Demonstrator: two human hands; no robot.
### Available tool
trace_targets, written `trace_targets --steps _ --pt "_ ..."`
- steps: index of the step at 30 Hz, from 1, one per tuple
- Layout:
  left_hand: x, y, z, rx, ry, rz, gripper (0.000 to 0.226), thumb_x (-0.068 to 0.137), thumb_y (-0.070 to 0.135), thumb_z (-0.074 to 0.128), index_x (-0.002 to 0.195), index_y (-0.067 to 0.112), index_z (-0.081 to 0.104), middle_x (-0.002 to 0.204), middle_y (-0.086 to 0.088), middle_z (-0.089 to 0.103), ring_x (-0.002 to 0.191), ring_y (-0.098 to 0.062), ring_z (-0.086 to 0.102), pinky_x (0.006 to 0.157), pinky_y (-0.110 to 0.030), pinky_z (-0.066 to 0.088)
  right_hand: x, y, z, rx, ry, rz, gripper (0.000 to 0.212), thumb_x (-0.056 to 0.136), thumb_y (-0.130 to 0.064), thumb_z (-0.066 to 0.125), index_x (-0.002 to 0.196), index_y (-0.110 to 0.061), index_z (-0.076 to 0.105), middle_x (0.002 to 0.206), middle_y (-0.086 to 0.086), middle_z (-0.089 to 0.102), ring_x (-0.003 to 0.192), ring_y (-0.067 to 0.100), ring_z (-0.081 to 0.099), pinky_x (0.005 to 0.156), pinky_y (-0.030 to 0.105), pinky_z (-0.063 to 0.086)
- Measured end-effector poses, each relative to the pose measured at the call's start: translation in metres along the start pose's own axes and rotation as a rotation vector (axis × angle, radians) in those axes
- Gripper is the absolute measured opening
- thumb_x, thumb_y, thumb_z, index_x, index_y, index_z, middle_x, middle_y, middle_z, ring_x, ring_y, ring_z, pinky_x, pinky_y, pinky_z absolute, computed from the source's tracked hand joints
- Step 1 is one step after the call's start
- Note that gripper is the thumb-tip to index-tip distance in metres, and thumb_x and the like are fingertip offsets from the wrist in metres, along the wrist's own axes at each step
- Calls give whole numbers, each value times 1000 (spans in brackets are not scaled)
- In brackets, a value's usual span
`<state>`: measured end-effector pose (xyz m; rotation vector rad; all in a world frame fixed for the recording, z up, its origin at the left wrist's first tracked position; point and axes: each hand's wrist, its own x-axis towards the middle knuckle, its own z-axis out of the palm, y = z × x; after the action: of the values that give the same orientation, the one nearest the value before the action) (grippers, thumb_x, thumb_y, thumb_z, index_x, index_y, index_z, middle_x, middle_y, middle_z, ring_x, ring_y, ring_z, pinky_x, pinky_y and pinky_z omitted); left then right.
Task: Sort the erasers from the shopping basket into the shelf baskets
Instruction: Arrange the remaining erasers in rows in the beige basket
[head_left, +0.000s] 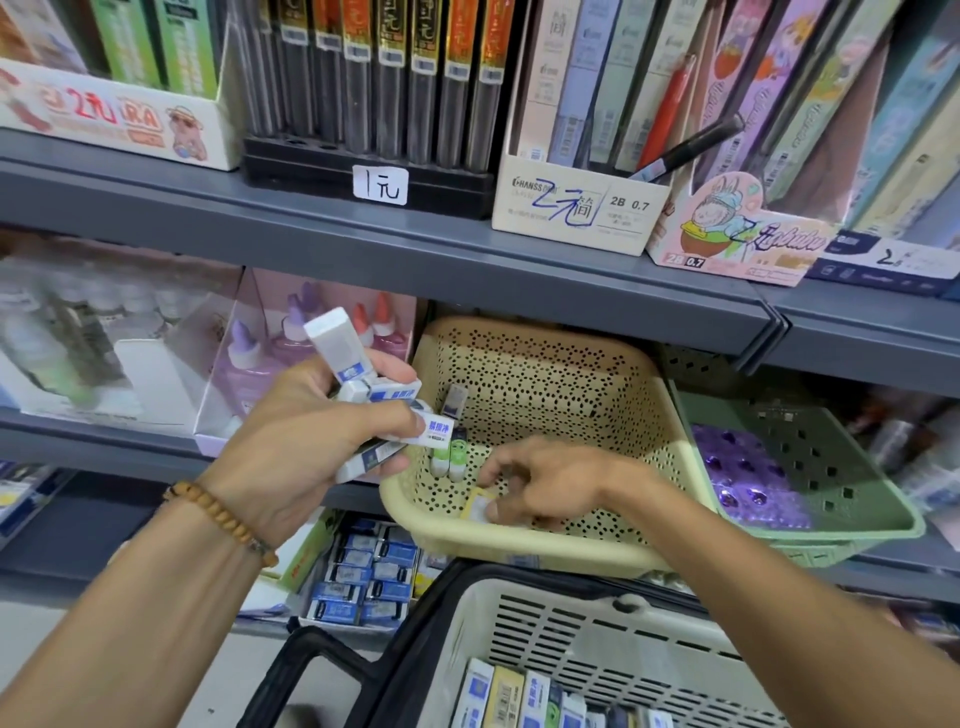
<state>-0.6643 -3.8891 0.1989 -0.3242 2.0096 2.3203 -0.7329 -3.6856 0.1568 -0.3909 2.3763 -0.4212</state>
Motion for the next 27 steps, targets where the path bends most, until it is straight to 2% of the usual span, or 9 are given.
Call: trace_targets --steps 2,4,8,13,17,20,23,25,27 --pt "-1 0 0 0 -4 -1 29 74 -13 69 88 11 67 88 -11 75 76 -20 74 59 -33 59 -2 0 0 27 -7 60 49 87 -37 71 131 -28 51 92 -15 44 80 7 55 55 22 51" --pt "-1 -1 -2 -2 -6 0 29 74 -13 69 91 10 68 90 -11 75 78 -21 74 60 -33 59 -3 0 3 36 -24 97 48 86 -34 72 129 -28 52 93 -13 47 78 8 57 49 18 48" --pt "0 -2 -1 -12 -6 -2 30 73 -13 70 89 12 68 89 -10 76 76 -20 74 61 -34 60 6 -1 12 66 41 23 32 86 -24 74 114 -27 59 83 -13 48 71 7 51 56 20 40" --pt "3 -4 0 -13 -13 11 31 72 -13 70 85 15 68 84 -8 75 73 -18 74 57 -32 60 17 -9 14 216 49 -10 24 84 -13 76 95 -26 59 80 -7 57 55 5 56 42 13 41" --pt "4 -5 1 -17 -6 20 30 72 -13 70 84 14 69 85 -8 75 74 -19 73 57 -31 60 14 -9 15 328 40 -23 18 91 -6 65 86 -23 60 80 0 63 61 10 63 55 21 53" --pt "4 -5 3 -24 -32 15 30 73 -13 70 89 12 68 89 -10 75 75 -21 74 55 -30 59 6 -2 9 324 169 -41 15 100 -20 53 87 -23 62 89 1 66 73 14 70 61 27 53" --pt "4 -6 7 -37 -59 11 30 73 -12 70 92 11 68 94 -12 75 78 -23 74 57 -31 60 -6 -2 3 709 285 -151 27 101 -35 48 97 -17 67 92 1 70 73 12 72 60 25 53" --pt "3 -7 11 -42 -66 14 30 73 -11 71 91 12 68 95 -14 74 78 -24 74 58 -31 60 -19 -7 0 1018 215 -234 34 98 -40 53 102 -11 69 91 6 74 78 20 73 62 28 57" --pt "2 -7 16 -45 -74 17 30 71 -10 74 90 12 68 94 -15 74 74 -23 73 57 -30 59 -30 -12 1 1140 129 -303 30 90 -34 66 105 -8 68 90 7 75 79 21 74 64 26 59"
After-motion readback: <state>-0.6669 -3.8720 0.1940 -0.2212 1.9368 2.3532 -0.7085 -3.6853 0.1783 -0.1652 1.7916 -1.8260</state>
